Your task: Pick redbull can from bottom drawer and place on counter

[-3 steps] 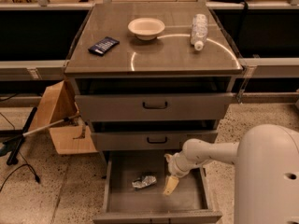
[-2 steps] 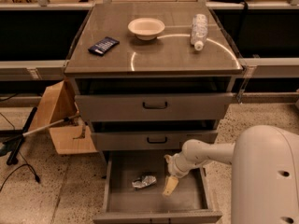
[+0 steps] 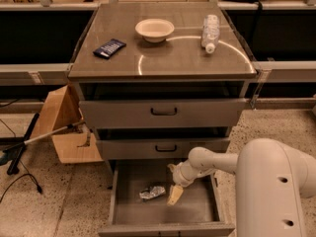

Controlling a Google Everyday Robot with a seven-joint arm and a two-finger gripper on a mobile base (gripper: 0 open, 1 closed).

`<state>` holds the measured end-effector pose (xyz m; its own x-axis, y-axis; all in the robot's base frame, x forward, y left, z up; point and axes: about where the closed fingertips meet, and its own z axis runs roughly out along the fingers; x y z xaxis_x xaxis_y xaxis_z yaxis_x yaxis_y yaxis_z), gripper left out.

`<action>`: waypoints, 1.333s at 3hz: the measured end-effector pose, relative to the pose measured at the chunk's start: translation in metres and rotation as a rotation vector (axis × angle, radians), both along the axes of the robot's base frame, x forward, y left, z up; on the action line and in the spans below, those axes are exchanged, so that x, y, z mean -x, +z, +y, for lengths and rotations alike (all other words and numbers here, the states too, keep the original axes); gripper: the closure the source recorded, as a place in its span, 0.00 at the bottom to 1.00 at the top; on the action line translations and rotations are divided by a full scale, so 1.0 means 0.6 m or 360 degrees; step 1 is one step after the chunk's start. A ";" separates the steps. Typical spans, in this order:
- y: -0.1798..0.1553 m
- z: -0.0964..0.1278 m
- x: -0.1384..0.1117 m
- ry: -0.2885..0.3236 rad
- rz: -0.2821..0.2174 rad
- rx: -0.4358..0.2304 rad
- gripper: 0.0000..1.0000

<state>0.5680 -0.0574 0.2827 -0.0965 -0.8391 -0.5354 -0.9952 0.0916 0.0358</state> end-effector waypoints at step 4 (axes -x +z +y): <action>-0.059 0.072 0.008 0.0142 0.0157 -0.0262 0.00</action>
Offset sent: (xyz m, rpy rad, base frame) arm 0.0114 0.0329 -0.0277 0.1531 0.0581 0.0751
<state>0.5634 -0.0141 0.2470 -0.0847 -0.7488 -0.6574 -0.9900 -0.0116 0.1408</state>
